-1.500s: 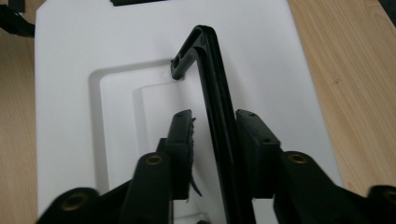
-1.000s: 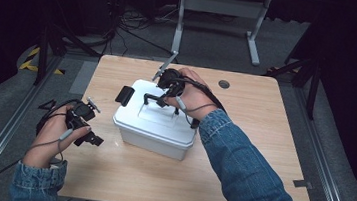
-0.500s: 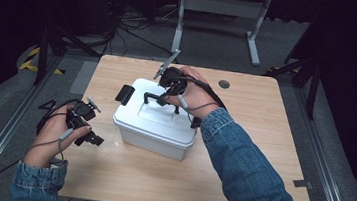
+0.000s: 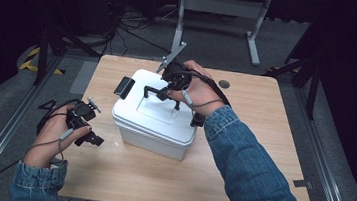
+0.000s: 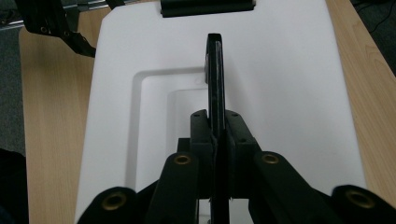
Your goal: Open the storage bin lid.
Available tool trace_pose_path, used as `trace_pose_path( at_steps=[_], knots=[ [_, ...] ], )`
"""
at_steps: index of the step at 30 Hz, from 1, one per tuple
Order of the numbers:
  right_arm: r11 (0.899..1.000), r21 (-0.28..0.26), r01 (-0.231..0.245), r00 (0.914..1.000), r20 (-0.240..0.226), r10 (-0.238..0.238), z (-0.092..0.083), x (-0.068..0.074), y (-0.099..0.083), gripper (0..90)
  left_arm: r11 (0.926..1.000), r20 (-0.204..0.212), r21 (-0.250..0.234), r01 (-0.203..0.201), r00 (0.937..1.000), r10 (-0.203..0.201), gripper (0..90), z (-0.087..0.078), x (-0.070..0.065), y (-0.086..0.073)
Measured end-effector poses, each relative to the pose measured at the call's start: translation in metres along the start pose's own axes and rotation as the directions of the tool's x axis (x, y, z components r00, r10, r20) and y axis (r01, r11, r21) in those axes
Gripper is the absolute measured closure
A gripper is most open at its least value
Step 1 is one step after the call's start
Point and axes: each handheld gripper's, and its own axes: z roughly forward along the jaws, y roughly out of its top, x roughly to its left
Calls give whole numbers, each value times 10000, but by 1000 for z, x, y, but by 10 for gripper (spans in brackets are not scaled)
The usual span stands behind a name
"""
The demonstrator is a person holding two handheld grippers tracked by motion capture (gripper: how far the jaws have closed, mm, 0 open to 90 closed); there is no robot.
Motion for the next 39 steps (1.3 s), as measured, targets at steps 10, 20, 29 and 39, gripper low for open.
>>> trace_pose_path(
  at_steps=[10,20,29,39],
  knots=[
    [9997,-228,-131,9994,331,138,-29,-2,-7,843,10000,16,1,67,10000,-67,203,0,0,0],
    [9994,-201,-291,9965,783,306,-61,-4,-26,843,10000,35,92,34,10000,-35,203,1,-1,0],
    [9945,-309,-1002,9859,1319,1034,-91,-14,-62,843,9998,16,180,-60,10000,59,204,2,-2,1],
    [9839,-456,-1730,9654,1902,1786,-117,-26,-96,843,9992,83,394,-101,9999,97,196,4,-2,2]
  ],
)
